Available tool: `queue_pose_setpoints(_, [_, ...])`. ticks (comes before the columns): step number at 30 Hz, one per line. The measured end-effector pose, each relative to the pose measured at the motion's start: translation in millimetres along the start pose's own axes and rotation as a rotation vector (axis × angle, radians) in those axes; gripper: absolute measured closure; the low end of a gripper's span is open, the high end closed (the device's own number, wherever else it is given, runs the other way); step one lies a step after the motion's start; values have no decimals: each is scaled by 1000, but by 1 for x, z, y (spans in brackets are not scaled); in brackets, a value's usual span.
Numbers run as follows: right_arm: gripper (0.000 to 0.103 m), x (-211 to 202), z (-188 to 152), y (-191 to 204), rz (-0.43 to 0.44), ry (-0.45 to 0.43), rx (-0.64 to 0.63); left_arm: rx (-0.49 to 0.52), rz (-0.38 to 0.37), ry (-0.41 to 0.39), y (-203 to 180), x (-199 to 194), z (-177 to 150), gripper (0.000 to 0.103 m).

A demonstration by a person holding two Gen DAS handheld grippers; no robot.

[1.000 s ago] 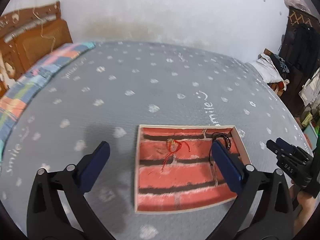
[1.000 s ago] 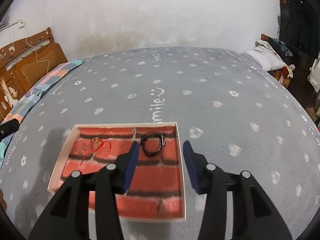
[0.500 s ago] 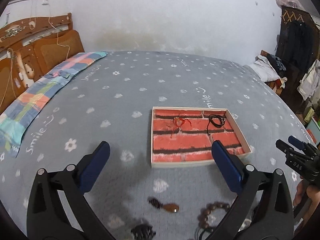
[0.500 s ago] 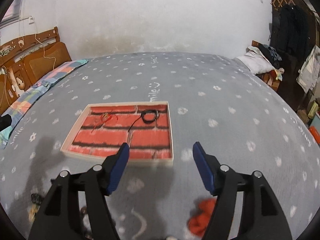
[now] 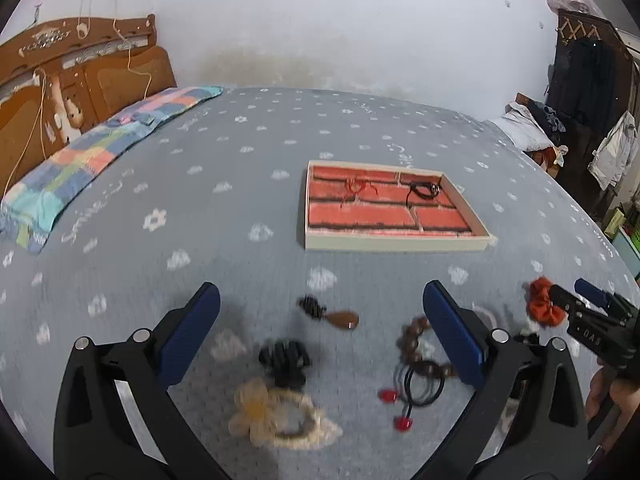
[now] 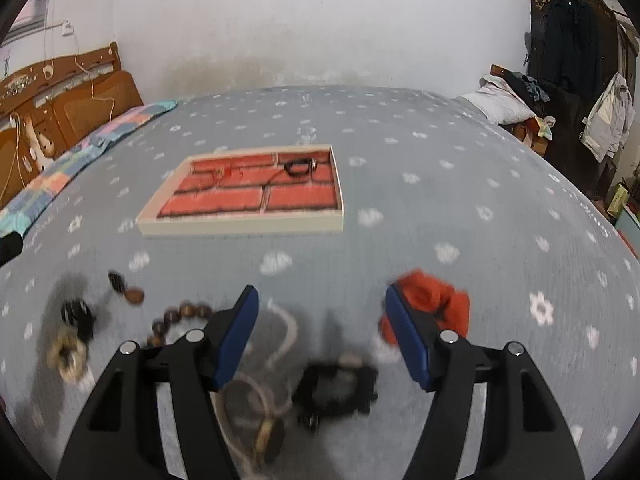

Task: Organize jewelry
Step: 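Lift both tools away from the tray back toward the jewelry, then grasp the cream scrunchie with the left tool while the right tool grasps the white-strap watch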

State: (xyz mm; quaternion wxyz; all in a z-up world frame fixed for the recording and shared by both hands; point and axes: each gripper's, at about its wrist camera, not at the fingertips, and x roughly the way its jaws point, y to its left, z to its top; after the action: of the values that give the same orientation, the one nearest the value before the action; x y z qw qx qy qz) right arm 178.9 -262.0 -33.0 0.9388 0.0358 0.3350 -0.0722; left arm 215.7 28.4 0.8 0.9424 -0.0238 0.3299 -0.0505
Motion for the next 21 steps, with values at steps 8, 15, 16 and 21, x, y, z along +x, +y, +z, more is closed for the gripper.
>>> queue_pose_setpoints(8, [38, -2, -58, 3, -14, 38, 15, -22, -10, 59, 9, 7, -59, 5])
queue_pose_setpoints(15, [38, -3, -79, 4, -15, 61, 28, 4, 19, 88, 9, 17, -99, 5])
queue_pose_setpoints(16, [38, -4, -79, 6, -19, 59, 23, 13, 25, 91, 9, 18, -103, 5])
queue_pose_setpoints(21, [38, -8, -76, 14, -17, 36, -2, 38, 33, 91, 8, 22, -116, 5])
